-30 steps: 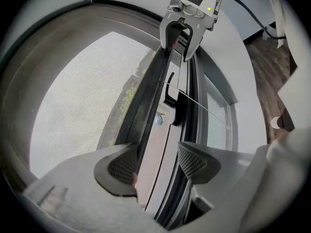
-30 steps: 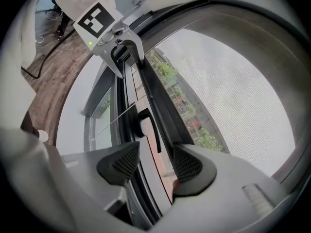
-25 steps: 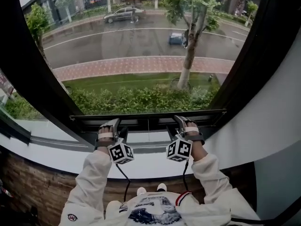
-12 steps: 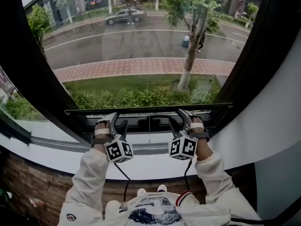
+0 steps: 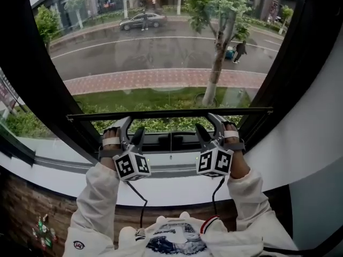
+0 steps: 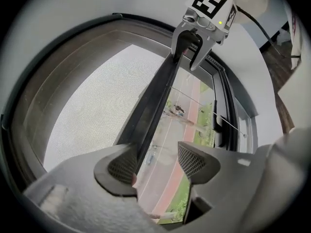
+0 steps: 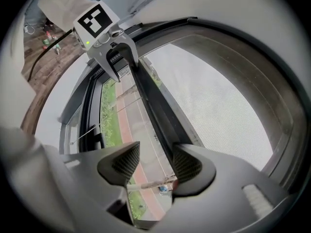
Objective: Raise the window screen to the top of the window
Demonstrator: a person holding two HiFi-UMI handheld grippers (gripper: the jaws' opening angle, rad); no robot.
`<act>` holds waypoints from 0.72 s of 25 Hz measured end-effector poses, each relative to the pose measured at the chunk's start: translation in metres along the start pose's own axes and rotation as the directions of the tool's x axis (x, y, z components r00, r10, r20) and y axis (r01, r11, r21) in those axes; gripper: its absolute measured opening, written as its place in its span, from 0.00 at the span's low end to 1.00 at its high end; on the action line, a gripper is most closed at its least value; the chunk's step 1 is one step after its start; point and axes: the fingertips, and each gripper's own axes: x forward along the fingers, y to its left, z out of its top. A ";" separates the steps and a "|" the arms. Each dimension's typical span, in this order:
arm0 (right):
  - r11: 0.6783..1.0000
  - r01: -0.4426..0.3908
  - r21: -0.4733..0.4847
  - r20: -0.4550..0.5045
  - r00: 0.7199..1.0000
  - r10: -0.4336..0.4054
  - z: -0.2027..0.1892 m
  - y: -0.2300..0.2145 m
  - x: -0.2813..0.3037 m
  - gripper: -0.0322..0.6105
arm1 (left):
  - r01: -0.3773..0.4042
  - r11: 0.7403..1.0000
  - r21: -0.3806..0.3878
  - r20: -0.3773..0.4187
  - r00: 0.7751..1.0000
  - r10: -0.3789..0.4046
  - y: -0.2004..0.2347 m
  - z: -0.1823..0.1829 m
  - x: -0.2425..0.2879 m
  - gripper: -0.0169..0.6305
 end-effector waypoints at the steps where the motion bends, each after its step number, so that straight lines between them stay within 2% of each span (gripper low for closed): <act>1: 1.000 0.006 -0.009 0.004 1.000 -0.006 0.001 -0.004 -0.001 0.38 | -0.002 1.000 0.006 0.004 1.000 0.002 0.004 0.002 -0.001 0.43; 18: 0.989 0.148 -0.015 0.063 0.987 -0.147 0.039 -0.077 -0.017 0.38 | -0.136 0.990 0.047 0.074 0.988 0.133 0.078 0.035 -0.020 0.43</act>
